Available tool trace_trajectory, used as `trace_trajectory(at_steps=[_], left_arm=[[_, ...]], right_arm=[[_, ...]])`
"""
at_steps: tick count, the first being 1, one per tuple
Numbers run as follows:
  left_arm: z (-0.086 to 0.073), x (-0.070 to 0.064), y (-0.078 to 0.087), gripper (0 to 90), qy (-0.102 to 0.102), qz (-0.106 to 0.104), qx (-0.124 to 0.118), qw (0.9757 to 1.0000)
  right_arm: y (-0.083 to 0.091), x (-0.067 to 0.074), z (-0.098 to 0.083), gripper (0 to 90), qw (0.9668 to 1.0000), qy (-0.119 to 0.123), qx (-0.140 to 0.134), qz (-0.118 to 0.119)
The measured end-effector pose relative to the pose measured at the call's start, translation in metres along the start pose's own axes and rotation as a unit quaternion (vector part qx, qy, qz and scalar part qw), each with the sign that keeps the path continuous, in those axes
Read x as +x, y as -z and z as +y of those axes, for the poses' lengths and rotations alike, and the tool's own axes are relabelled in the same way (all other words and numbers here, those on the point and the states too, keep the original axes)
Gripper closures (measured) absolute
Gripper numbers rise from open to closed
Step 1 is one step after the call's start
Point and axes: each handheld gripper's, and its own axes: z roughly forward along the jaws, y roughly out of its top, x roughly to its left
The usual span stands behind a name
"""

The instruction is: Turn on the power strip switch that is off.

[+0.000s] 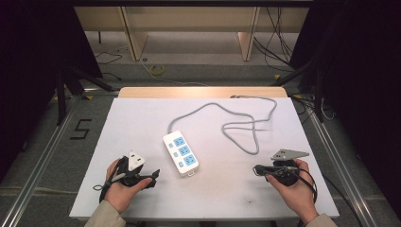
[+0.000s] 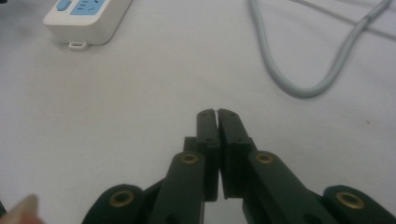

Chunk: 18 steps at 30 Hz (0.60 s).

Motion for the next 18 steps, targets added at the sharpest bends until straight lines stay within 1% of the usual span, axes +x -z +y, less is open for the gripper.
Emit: trace_trajectory(at_steps=[3,9,15,17,18], left_arm=[[0.0,0.0,0.0,18.2,0.0,0.001,0.0,1.0],[0.0,0.0,0.0,18.4,0.0,0.001,0.0,1.0],[0.001,0.0,0.0,18.8,0.002,0.001,-0.002,1.0],[0.001,0.0,0.0,18.8,0.001,0.002,-0.001,1.0],[0.001,0.0,0.0,18.8,0.001,0.001,-0.001,1.0]], right_arm=[[0.001,0.0,0.002,90.0,1.0,-0.001,0.01,-0.002],[0.001,0.001,0.005,90.0,0.9999,0.003,0.017,-0.001],[0.0,0.003,0.009,90.0,0.9996,0.013,0.026,0.005],[0.0,0.004,0.01,90.0,0.9995,0.012,0.029,0.004],[0.0,0.004,0.011,90.0,0.9994,0.016,0.03,0.006]])
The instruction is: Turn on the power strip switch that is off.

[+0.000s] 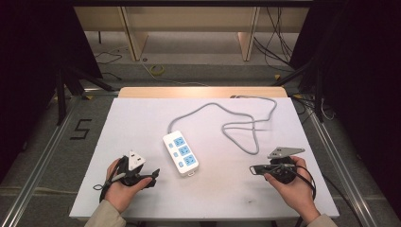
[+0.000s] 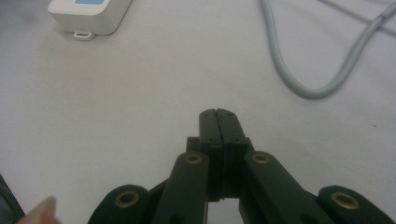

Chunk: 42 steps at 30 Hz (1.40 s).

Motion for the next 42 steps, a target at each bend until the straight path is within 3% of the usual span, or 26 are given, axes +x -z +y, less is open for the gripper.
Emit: trace_trajectory(at_steps=[42], left_arm=[[0.001,0.0,0.0,19.5,-0.003,0.005,-0.002,1.0]], right_arm=[[-0.006,0.014,0.022,90.0,0.9995,0.019,0.018,0.018]])
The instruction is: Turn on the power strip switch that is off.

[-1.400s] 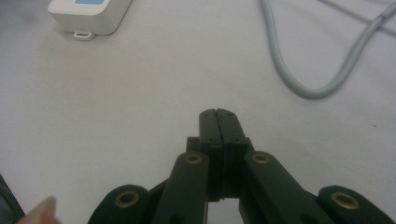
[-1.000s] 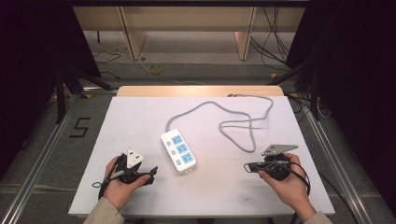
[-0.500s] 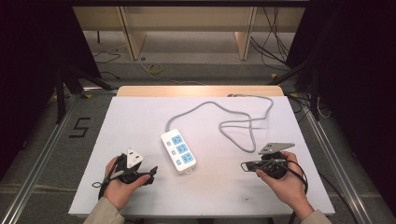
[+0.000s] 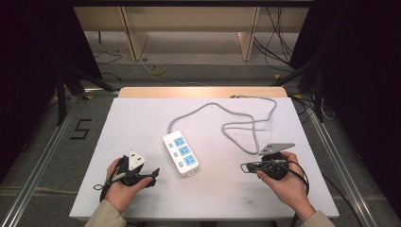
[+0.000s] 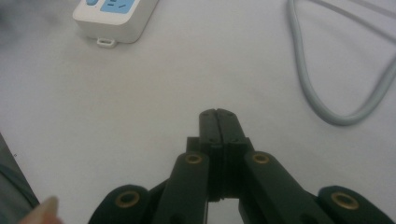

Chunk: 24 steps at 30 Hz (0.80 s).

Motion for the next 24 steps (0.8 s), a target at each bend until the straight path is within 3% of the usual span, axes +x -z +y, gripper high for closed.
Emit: trace_trajectory(at_steps=[24], left_arm=[[0.0,-0.001,-0.001,19.6,0.001,0.001,-0.004,1.0]], right_arm=[[-0.007,0.01,0.018,90.0,0.9998,0.009,0.013,0.013]])
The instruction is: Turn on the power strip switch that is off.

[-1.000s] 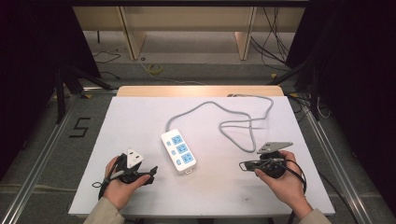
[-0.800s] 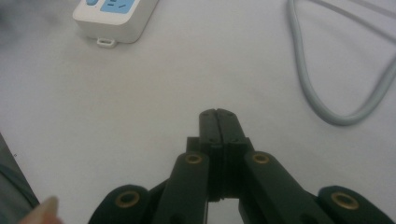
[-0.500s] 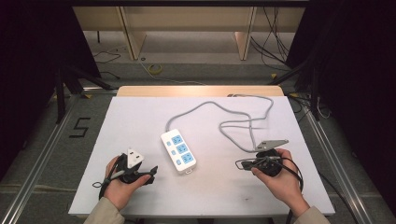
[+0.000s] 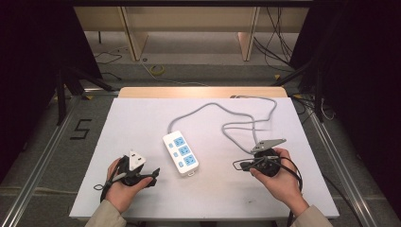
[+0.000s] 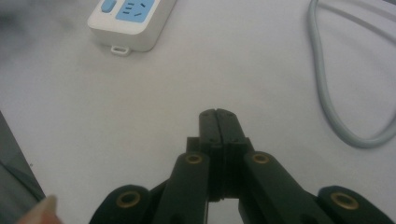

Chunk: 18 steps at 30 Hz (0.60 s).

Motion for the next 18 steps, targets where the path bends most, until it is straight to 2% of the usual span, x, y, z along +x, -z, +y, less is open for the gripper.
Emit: trace_trajectory(at_steps=[18], left_arm=[[0.0,-0.001,0.0,19.7,-0.004,0.0,0.003,1.0]], right_arm=[[-0.003,0.007,0.013,90.0,0.9999,0.009,0.011,0.005]])
